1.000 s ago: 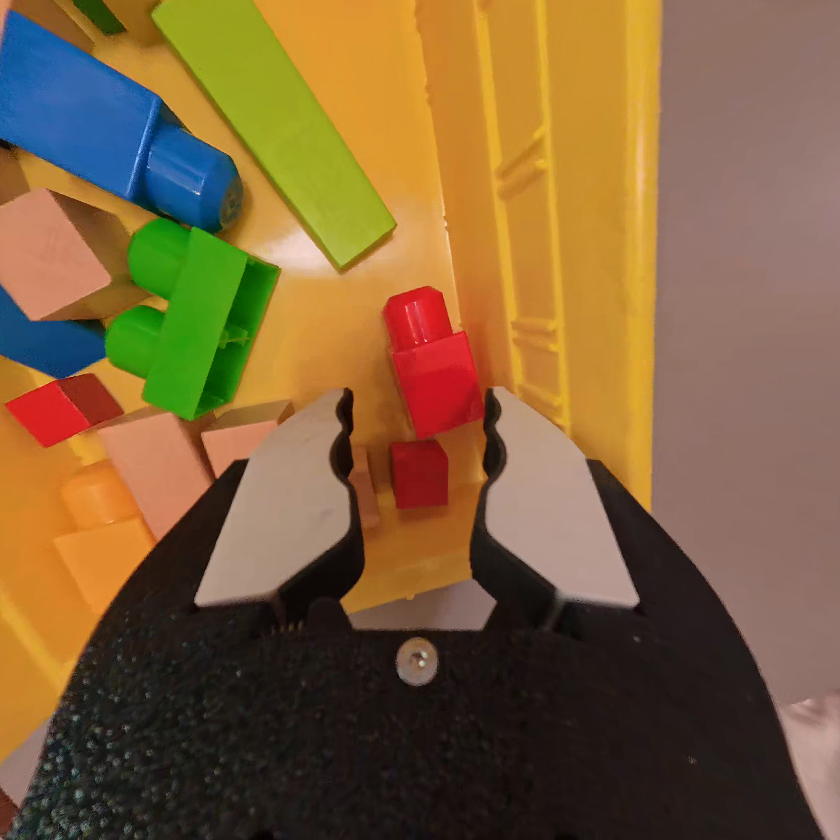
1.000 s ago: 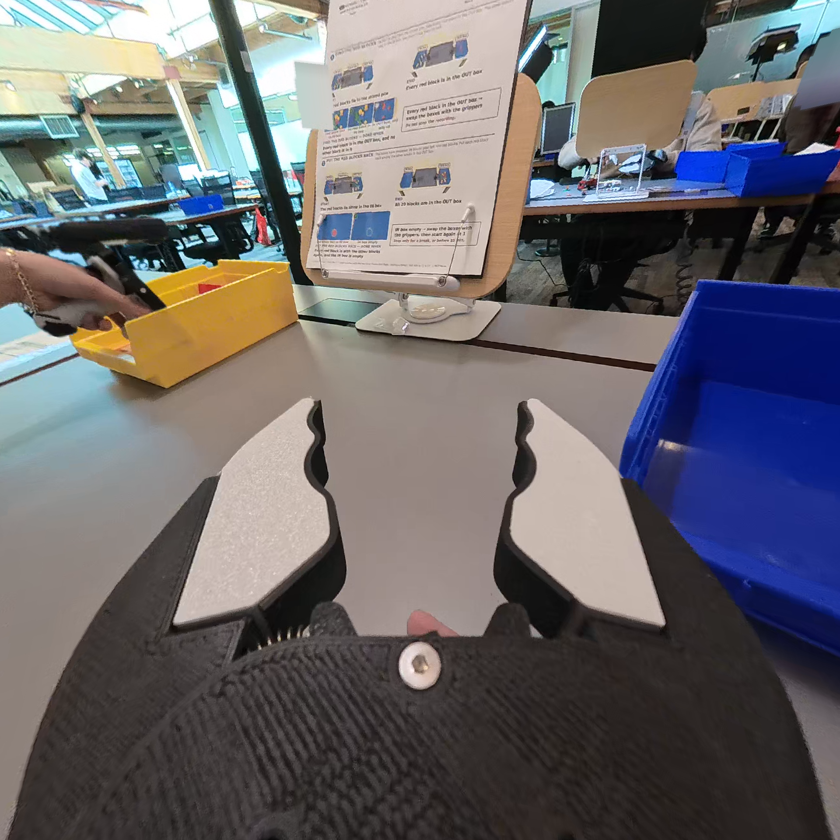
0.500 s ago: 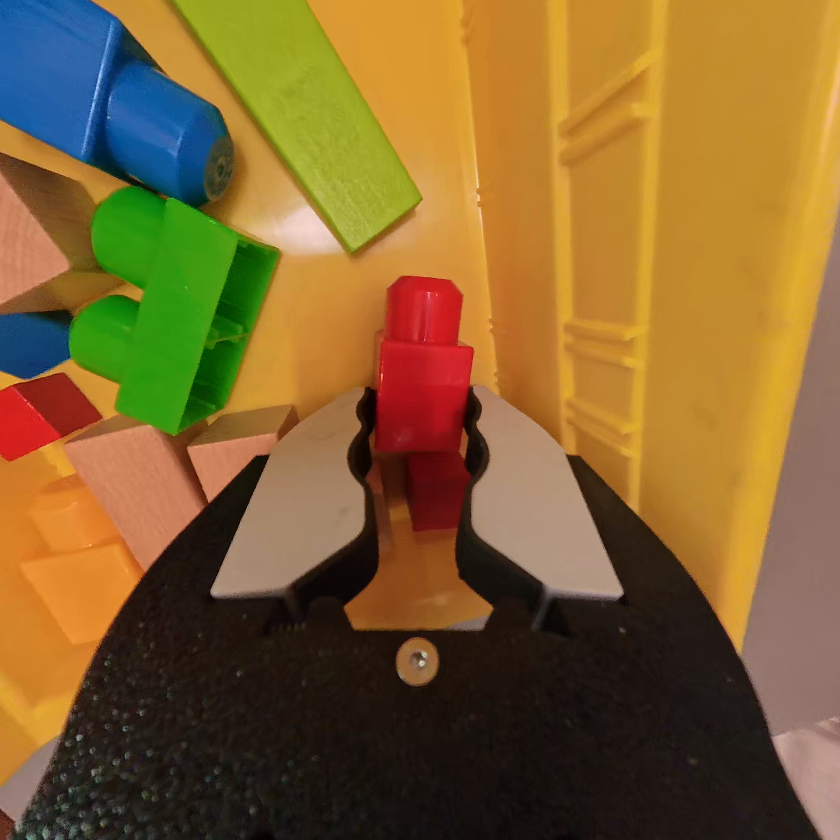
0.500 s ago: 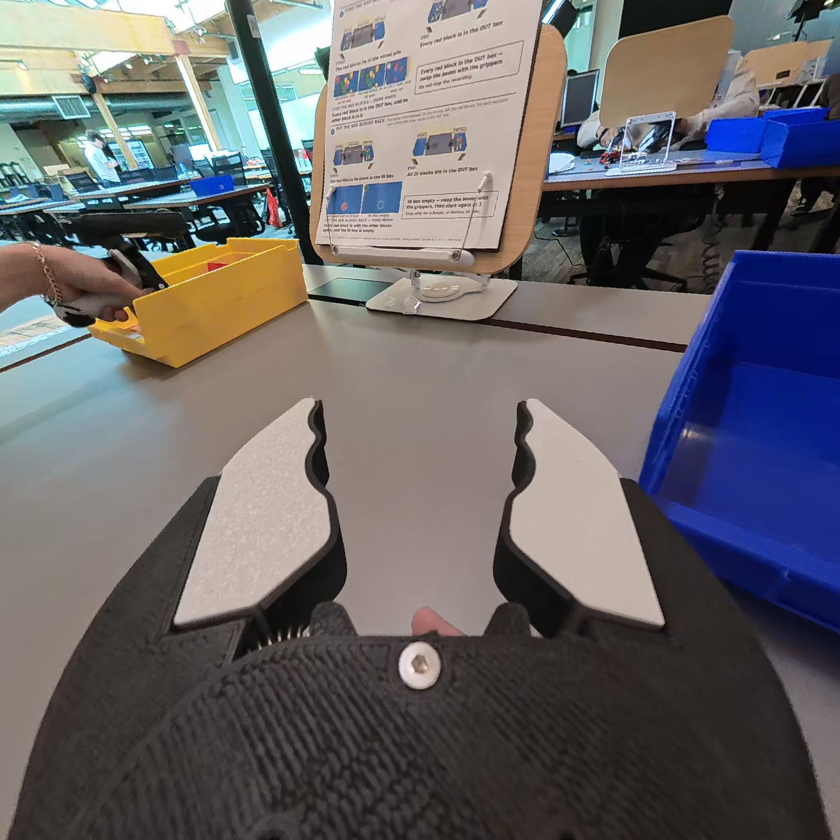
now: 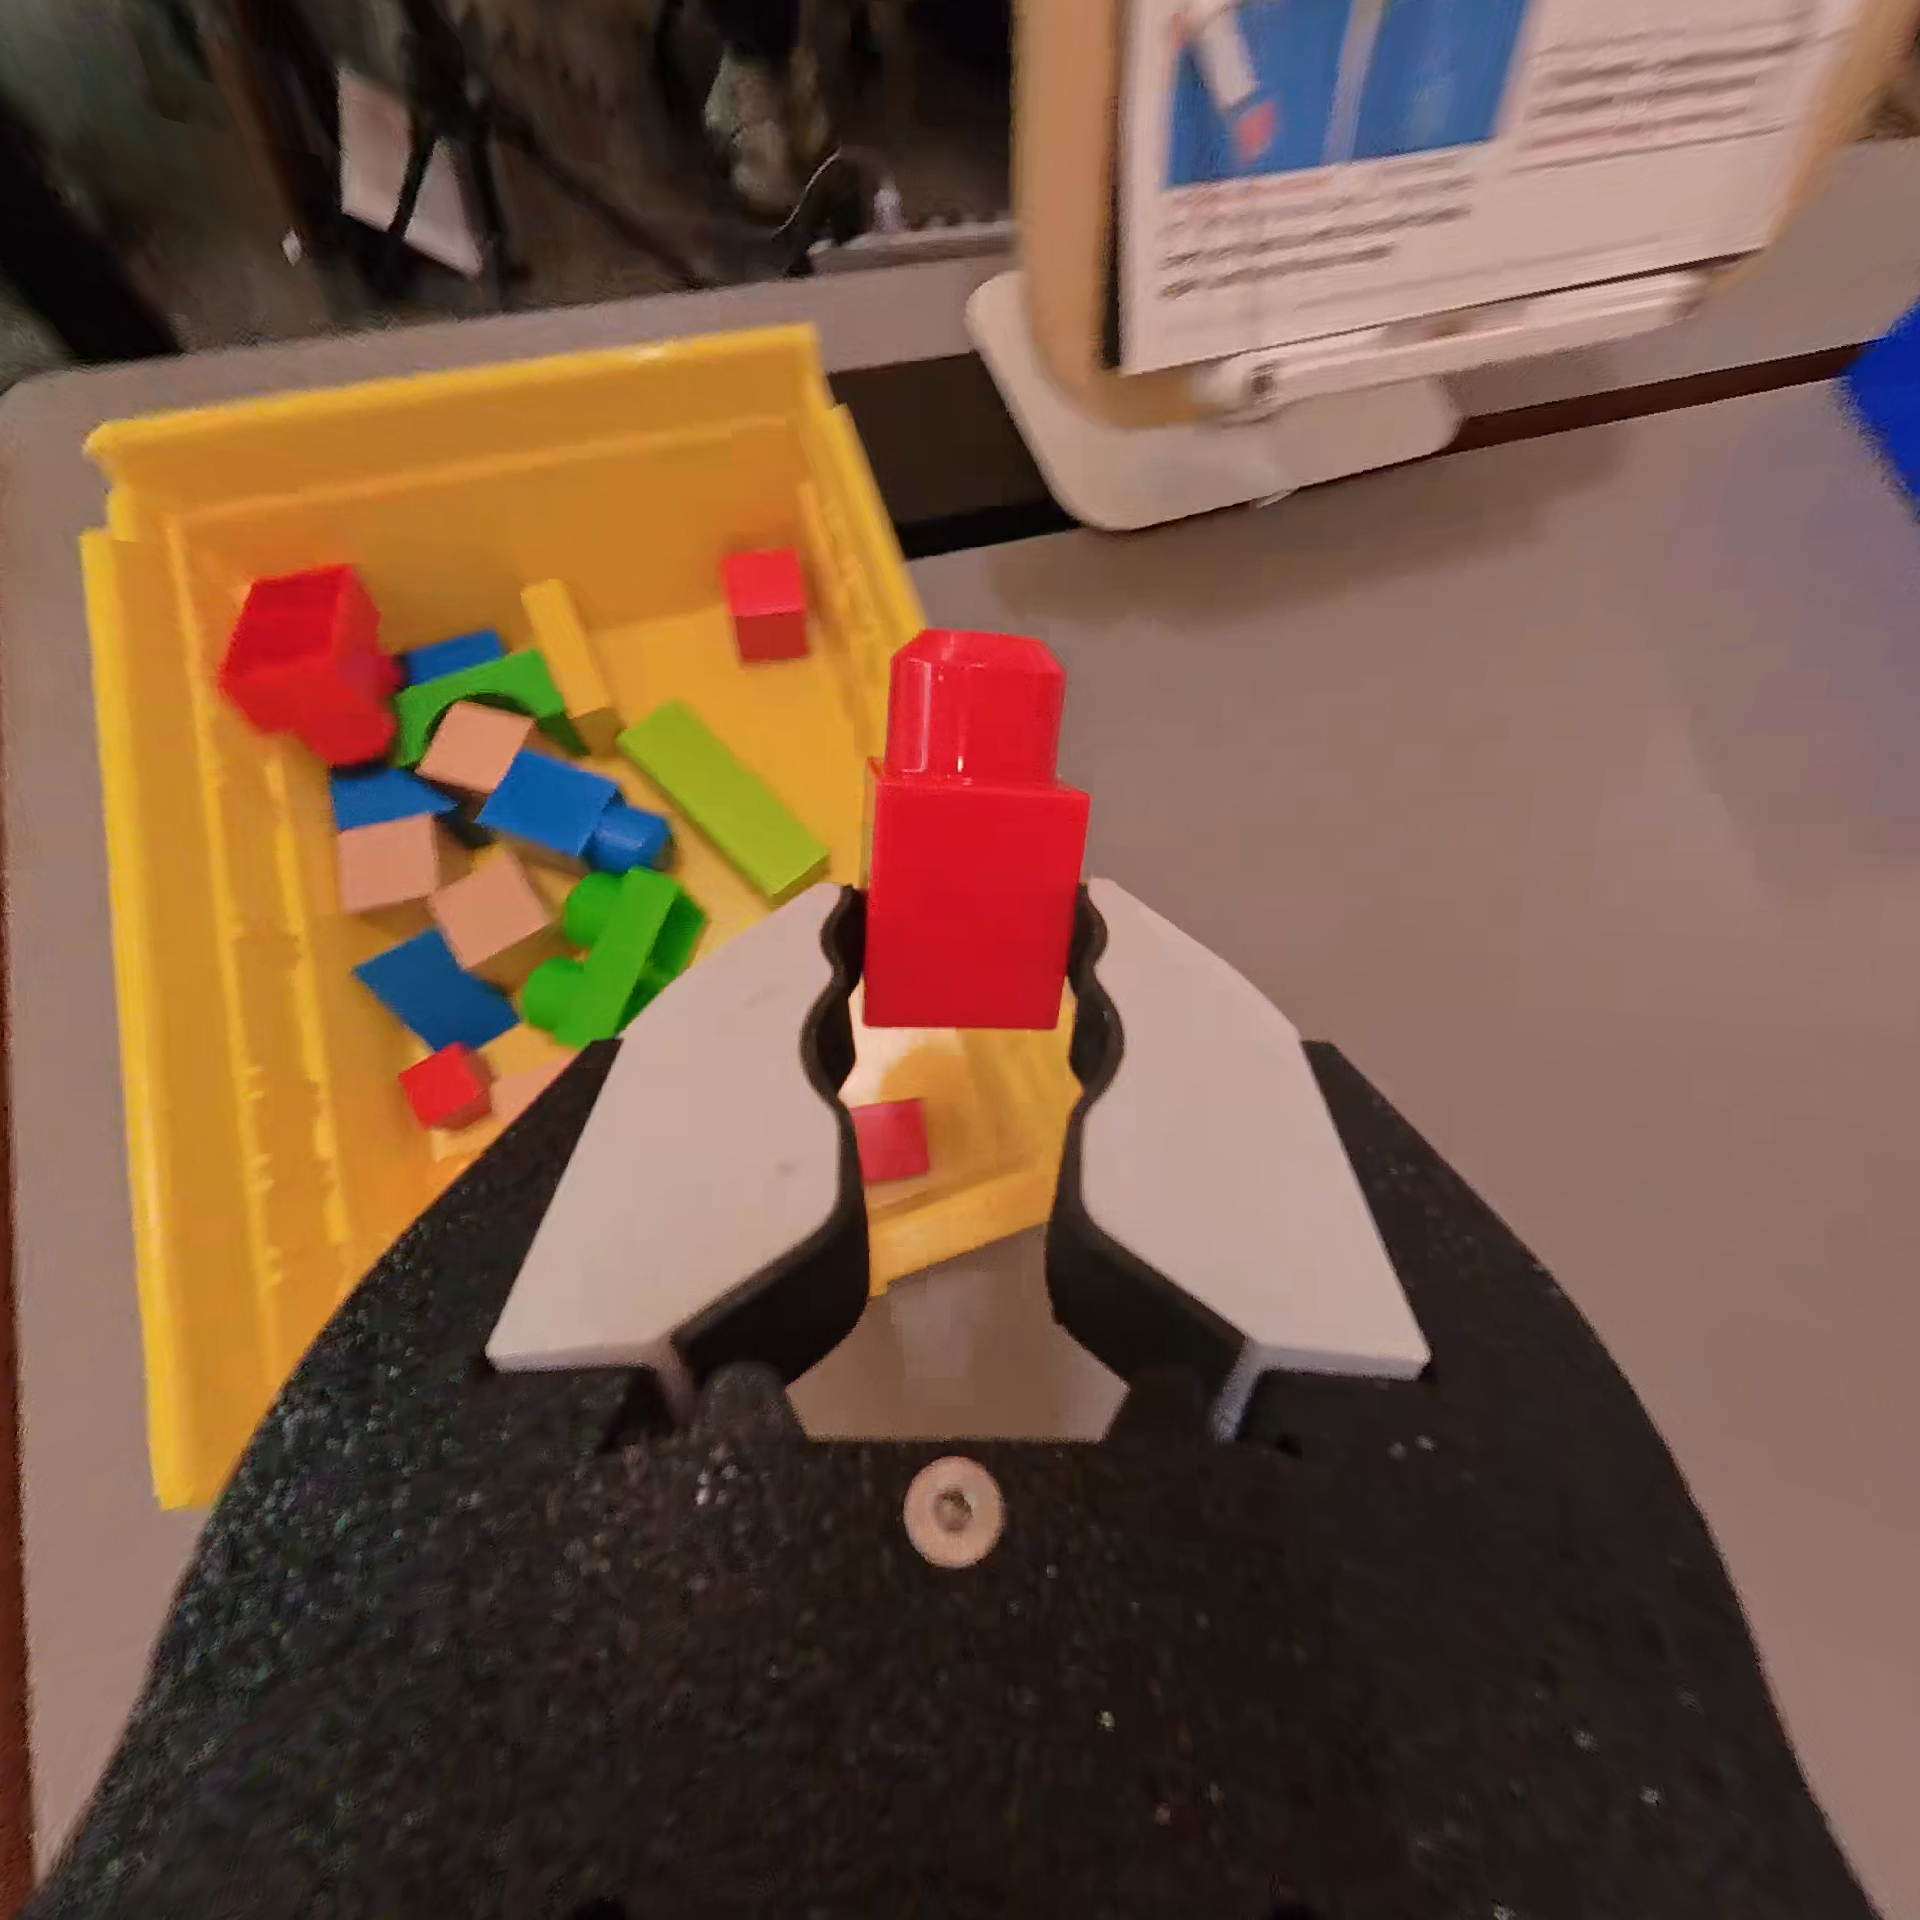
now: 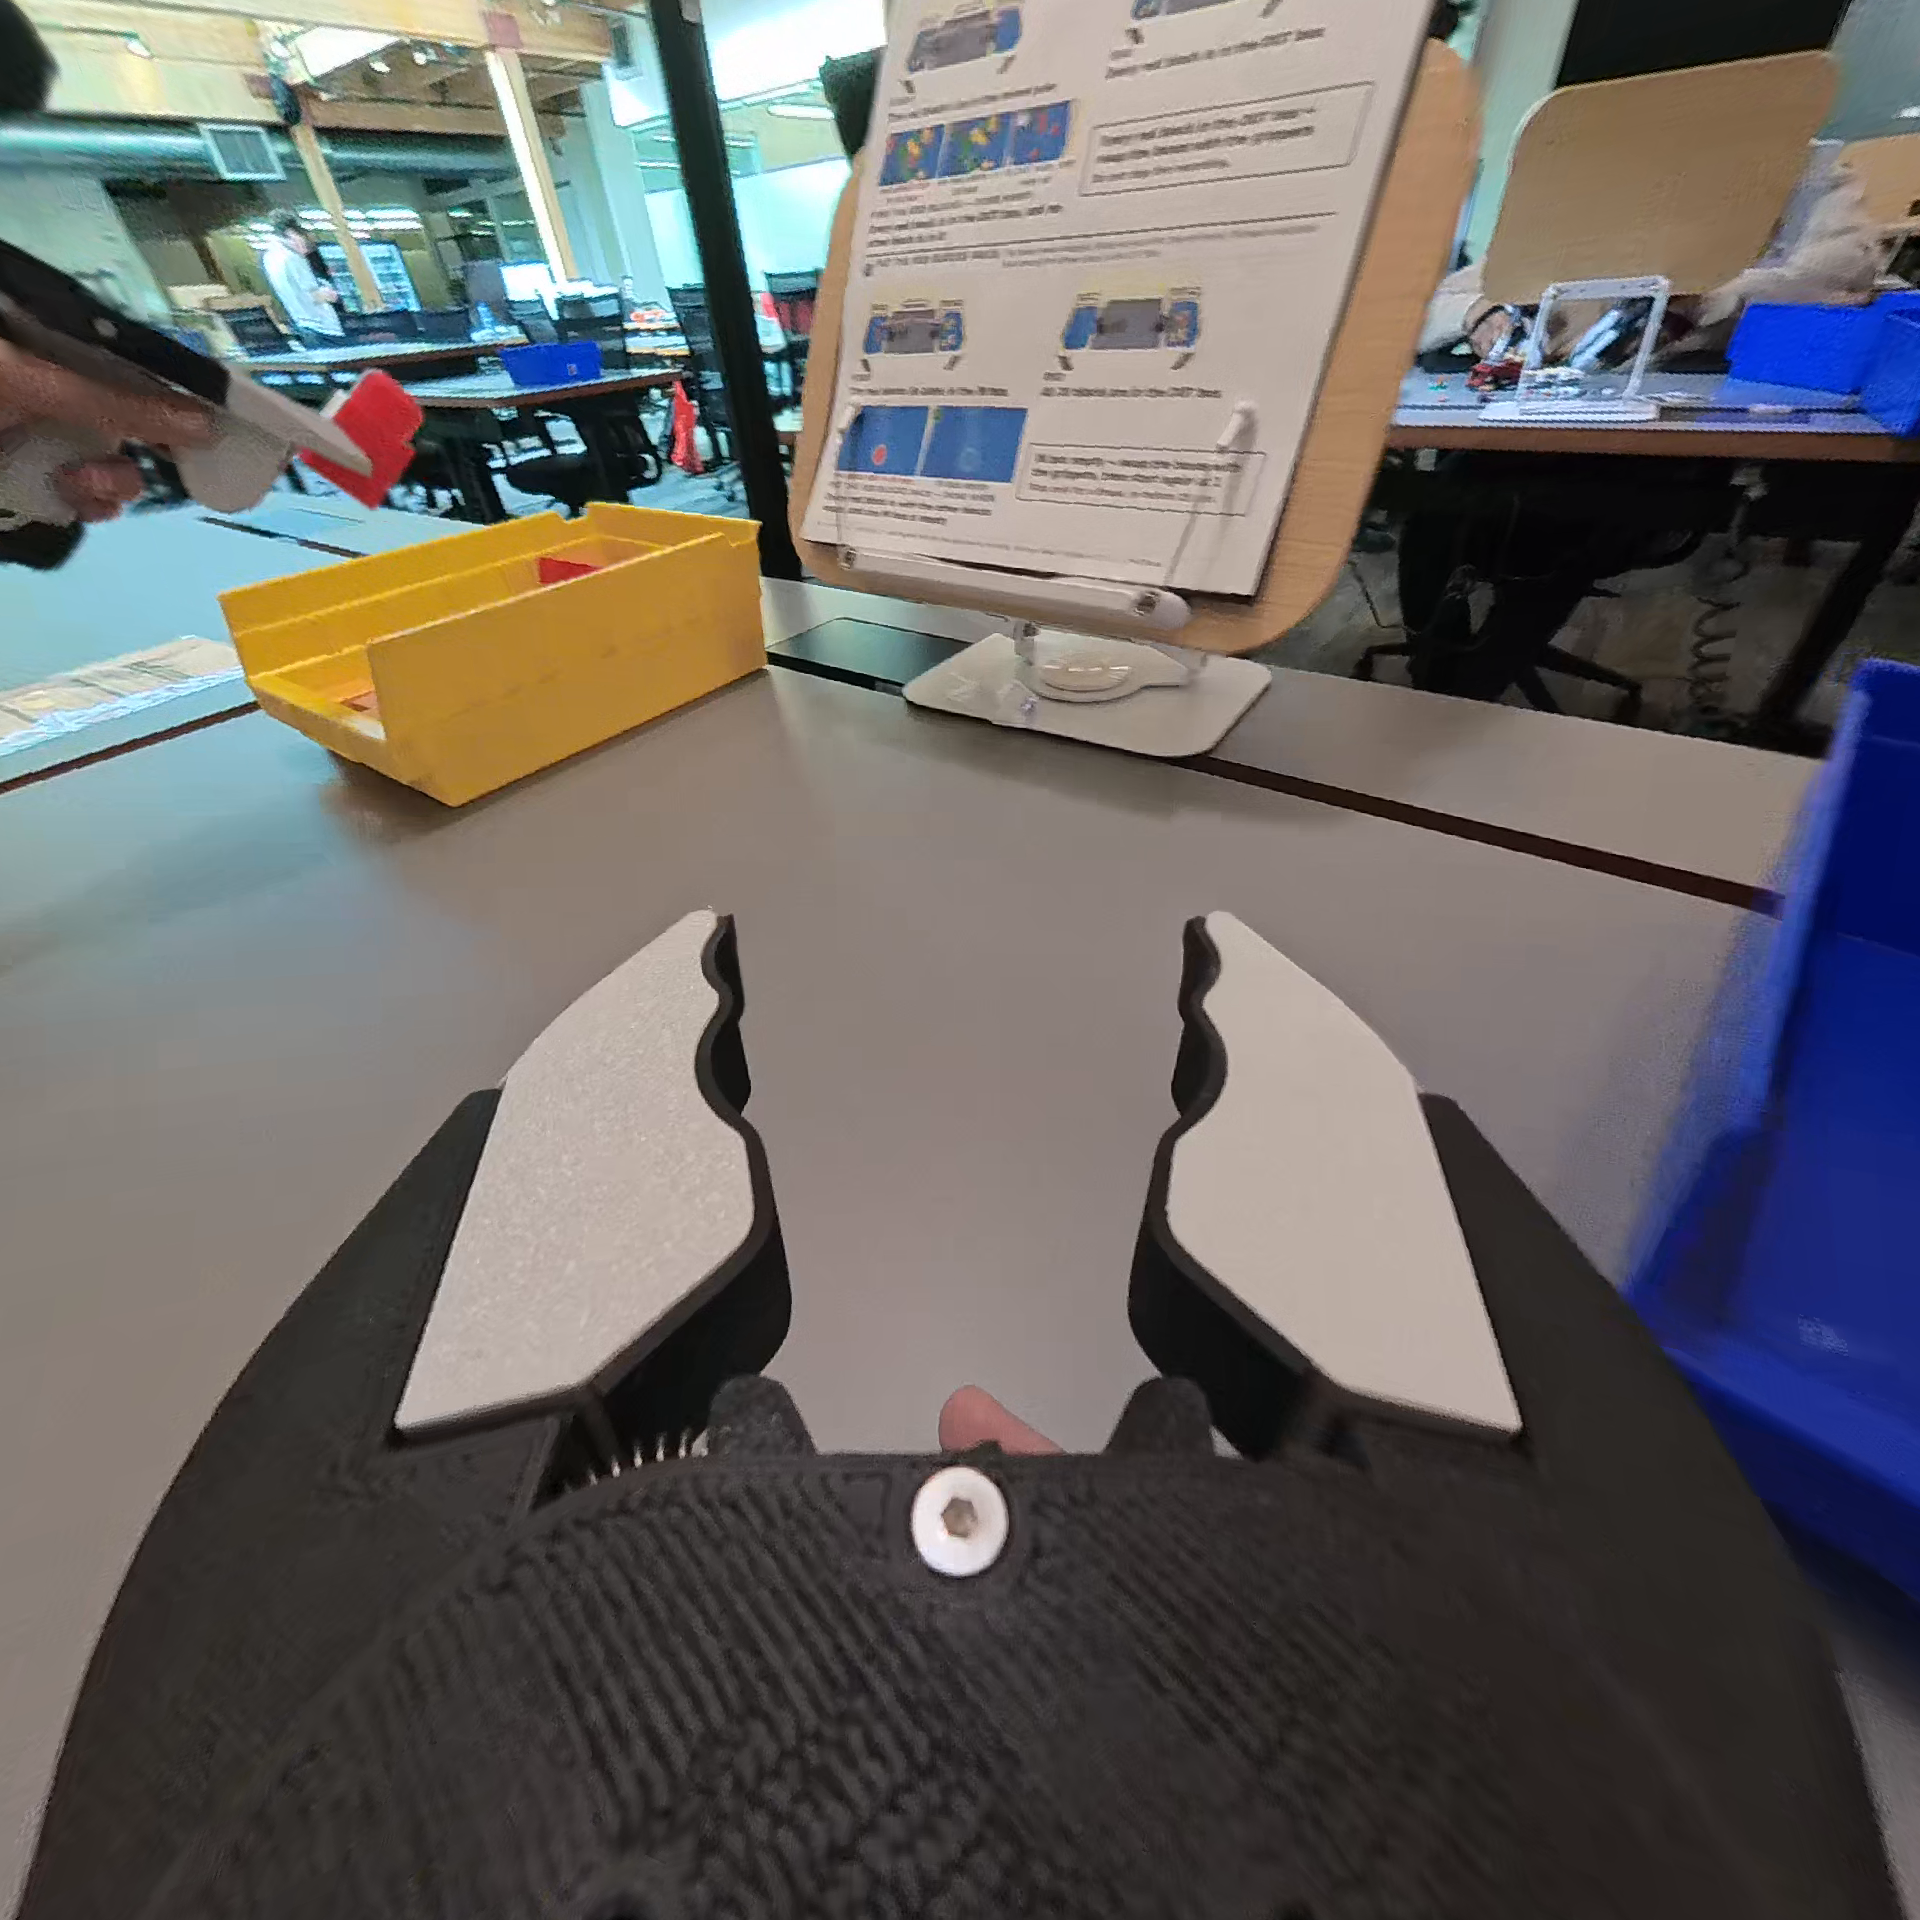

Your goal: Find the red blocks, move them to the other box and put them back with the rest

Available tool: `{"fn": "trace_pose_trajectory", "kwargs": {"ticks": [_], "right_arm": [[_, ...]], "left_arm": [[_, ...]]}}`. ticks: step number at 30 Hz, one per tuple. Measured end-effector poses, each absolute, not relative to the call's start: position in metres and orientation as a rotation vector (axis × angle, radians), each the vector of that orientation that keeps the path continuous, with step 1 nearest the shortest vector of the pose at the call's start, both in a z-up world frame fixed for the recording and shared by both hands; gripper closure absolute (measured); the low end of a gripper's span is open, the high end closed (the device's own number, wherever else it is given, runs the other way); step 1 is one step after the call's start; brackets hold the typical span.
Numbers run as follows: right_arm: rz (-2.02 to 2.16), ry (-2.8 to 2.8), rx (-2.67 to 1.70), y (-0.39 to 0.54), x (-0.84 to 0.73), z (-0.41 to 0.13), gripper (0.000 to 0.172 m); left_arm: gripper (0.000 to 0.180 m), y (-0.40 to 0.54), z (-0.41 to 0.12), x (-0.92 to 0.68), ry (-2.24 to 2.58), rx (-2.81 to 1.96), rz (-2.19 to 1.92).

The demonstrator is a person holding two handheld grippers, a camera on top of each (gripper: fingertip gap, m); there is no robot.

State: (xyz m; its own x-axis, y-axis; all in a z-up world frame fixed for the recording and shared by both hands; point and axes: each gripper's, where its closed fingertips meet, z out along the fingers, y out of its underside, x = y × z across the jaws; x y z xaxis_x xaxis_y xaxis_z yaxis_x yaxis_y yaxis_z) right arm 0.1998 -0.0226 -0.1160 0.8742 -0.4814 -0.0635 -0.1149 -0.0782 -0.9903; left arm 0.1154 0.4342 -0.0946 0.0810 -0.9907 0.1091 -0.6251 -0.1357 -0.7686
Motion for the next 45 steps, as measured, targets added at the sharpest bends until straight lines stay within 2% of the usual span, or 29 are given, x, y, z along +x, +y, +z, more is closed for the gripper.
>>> {"fn": "trace_pose_trajectory", "kwargs": {"ticks": [7,16,20,25,31,34,41,42,45], "right_arm": [[-0.166,0.260,-1.605,0.052,0.169,-0.098,0.091],[0.018,-0.022,-1.514,0.086,0.114,-0.094,0.101],[0.025,-0.160,-1.485,0.081,0.095,-0.097,0.110],[0.061,-0.243,-1.452,0.078,0.080,-0.095,0.121],[0.117,-0.278,-1.465,0.084,0.067,-0.099,0.123],[0.102,-0.281,-1.481,0.086,0.067,-0.102,0.136],[0.138,-0.189,-1.529,0.088,0.078,-0.100,0.137],[0.117,-0.171,-1.530,0.086,0.083,-0.098,0.137],[0.017,-0.036,-1.530,0.068,0.116,-0.089,0.137]], "left_arm": [[0.143,0.310,-0.063,0.112,1.781,-1.355,-1.196],[0.143,0.146,-0.101,0.104,2.051,-0.762,-1.748],[0.143,0.103,-0.109,0.090,2.137,-0.591,-1.951],[0.143,0.084,-0.115,0.079,2.181,-0.529,-2.090],[0.143,0.078,-0.119,0.070,2.195,-0.472,-2.150],[0.143,0.075,-0.120,0.066,2.204,-0.446,-2.161],[0.144,0.078,-0.117,0.076,2.106,-0.531,-2.164],[0.141,0.081,-0.119,0.083,2.076,-0.569,-2.118],[0.117,0.092,-0.129,0.102,2.010,-0.665,-1.940]]}}
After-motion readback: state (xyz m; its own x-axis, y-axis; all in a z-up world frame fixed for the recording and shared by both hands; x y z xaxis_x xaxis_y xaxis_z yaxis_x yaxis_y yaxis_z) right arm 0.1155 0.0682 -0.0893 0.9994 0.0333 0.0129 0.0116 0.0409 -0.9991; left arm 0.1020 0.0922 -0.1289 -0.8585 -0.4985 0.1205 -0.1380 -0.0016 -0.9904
